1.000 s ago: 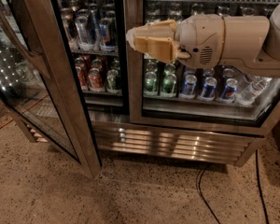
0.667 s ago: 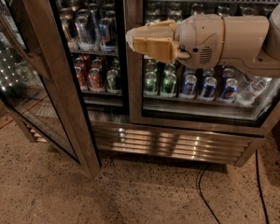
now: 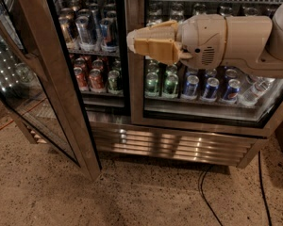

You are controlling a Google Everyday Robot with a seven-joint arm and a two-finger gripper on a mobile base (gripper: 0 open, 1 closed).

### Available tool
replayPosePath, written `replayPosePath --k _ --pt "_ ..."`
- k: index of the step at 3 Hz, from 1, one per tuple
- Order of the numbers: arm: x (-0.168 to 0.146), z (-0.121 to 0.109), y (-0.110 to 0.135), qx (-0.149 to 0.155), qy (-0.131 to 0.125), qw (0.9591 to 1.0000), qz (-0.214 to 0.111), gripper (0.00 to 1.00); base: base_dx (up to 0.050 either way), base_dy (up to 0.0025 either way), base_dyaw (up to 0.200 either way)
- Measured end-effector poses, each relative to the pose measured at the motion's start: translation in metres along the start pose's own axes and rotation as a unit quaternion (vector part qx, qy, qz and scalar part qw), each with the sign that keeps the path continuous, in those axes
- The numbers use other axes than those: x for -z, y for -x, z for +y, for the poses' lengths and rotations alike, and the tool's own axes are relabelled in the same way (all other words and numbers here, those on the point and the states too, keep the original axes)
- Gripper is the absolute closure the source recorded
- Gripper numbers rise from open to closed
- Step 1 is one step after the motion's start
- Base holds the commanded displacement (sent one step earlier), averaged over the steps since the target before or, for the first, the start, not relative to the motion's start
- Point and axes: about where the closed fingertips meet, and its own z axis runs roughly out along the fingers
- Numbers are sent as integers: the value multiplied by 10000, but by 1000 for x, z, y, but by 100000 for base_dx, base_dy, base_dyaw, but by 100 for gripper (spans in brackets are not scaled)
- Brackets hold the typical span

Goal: Open left fridge door

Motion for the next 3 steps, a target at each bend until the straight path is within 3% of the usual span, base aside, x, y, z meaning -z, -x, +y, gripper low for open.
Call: replayPosePath --k 1,2,3 --pt "0 0 0 0 0 10000 0 11 0 0 0" --pt "-1 1 1 5 13 10000 1 0 0 0 0" --pt "-1 1 1 5 13 10000 1 0 0 0 0"
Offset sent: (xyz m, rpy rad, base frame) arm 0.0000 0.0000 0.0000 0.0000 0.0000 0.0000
